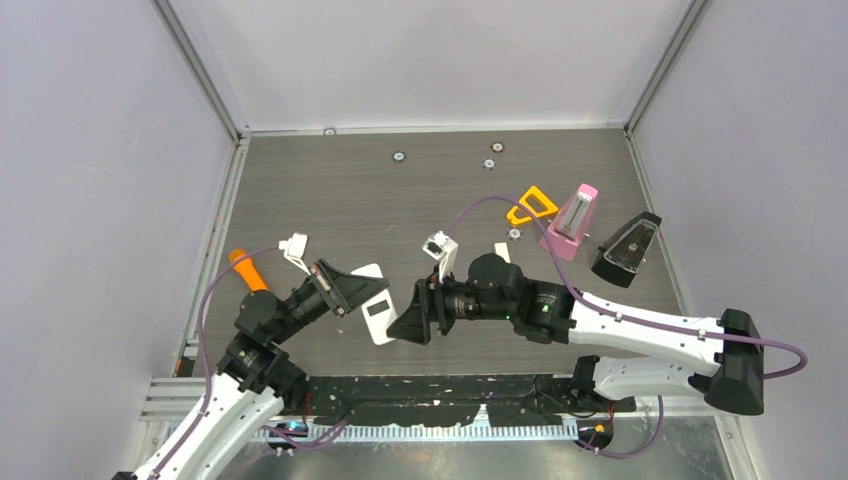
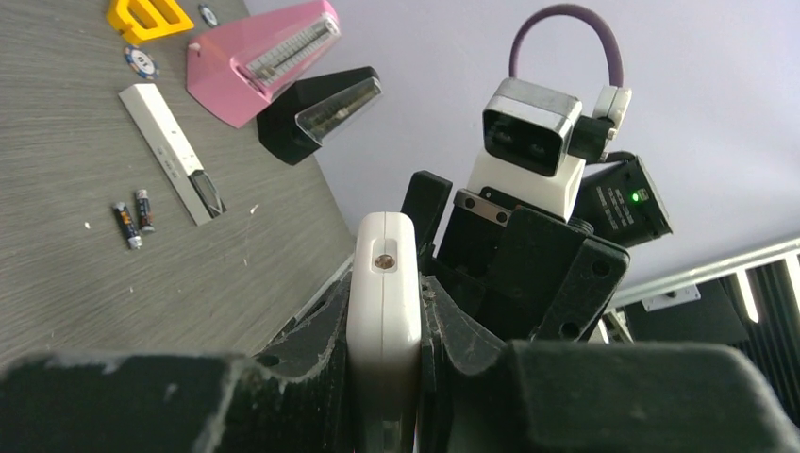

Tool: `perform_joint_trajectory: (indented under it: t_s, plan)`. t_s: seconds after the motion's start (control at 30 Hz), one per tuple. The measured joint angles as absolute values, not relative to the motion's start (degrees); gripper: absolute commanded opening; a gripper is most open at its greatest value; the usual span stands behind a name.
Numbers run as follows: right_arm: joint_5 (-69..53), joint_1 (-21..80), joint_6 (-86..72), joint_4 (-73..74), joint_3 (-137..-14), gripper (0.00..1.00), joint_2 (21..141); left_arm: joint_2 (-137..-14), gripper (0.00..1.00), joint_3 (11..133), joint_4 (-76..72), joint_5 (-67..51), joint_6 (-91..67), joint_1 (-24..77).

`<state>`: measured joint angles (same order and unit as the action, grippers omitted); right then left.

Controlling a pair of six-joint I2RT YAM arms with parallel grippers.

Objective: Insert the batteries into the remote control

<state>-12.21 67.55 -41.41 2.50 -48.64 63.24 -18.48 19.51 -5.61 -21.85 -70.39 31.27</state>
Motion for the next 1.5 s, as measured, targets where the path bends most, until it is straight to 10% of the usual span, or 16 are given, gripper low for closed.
perform_joint_trajectory:
  t_s: [0.43, 0.67, 1.03, 1.5]
  plan:
    - [-18.3, 67.7, -39.7, -4.3, -48.6, 0.57, 65.6, -19.3, 0.00, 19.6, -9.5, -27.5, -71.4, 31.3]
    - [-22.5, 67.7, -40.2, -7.4, -48.6, 0.30, 69.0, -19.3, 0.00, 19.0, -11.7, -28.6, -73.1, 31.3]
    - [-22.3, 67.8, -43.9, -8.4, -48.9, 0.05, 70.9, -17.8, 0.98, 20.3, -8.4, -29.1, -69.7, 31.2]
    - [-11.4, 63.0, -42.0, 0.6, -49.4, 0.05, 69.7, -19.0, 1.00, 28.8, 19.6, -13.0, -57.2, 31.2]
